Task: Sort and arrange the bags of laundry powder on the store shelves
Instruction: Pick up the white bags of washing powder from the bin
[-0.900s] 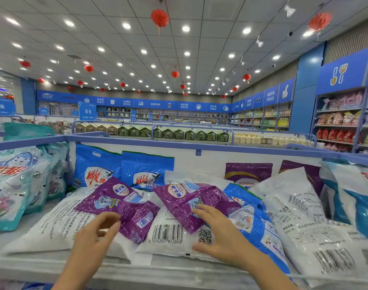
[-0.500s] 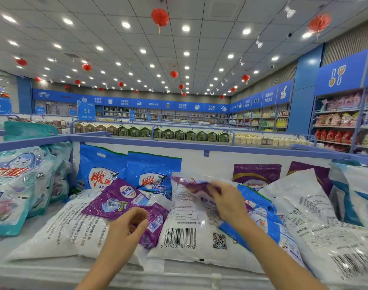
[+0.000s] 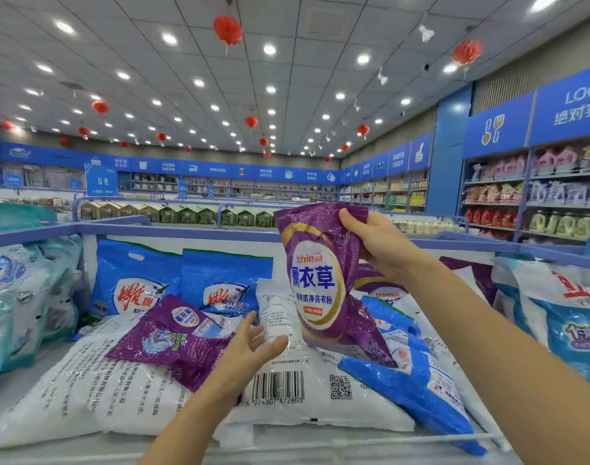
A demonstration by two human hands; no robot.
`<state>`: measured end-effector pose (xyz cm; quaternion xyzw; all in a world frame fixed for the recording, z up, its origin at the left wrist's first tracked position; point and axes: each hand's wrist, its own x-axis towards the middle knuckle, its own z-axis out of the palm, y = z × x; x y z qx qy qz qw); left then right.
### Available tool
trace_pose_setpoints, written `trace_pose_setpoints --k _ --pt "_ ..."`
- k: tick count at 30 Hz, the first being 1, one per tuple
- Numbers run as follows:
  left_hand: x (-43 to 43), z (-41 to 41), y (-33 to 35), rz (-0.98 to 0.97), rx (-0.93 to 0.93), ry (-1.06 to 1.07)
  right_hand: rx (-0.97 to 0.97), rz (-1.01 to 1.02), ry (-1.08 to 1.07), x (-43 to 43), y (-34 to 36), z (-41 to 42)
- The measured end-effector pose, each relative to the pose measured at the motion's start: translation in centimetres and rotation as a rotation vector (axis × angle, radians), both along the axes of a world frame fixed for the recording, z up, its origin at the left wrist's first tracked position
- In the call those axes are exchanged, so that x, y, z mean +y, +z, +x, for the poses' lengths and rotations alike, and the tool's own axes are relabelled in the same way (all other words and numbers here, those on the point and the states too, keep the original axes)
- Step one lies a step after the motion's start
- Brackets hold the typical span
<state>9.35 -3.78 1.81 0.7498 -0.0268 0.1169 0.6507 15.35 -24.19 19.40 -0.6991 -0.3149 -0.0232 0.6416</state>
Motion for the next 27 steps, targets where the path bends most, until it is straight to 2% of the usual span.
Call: trace_pose_setpoints --k 5,11,15,19,22,25,27 --pt "0.4 0.2 -0.8 0.033 -0.025 -0.081 -0.01 0.013 0.037 -0.8 -0.1 -0.8" --pt "-1.0 -0.2 0.3 0.091 -0.087 -0.043 0.058 0.015 0.129 -1.4 -0.1 -1.4" --pt "-2.4 -0.4 1.9 0.06 -0.098 -0.077 0.119 0.122 0.141 -1.6 0.4 -2.0" --pt "-3.8 -0.8 2.1 -0.07 -0.149 -0.218 0.106 0.121 0.116 -2.0 0.2 -2.3" --pt "-4.3 -1.3 1.3 -0.138 -0.148 -0.283 -0.038 -0.015 -0.036 -3.6 0.4 -2.7" --pt "-4.1 -1.8 0.8 -0.131 -0.146 -0.287 -0.375 -0.377 -0.301 -5.4 0.5 -3.0" --pt "-4.2 -1.9 0.8 -0.106 -0.132 -0.279 -0.582 -0.454 -0.474 -5.5 0.0 -2.8"
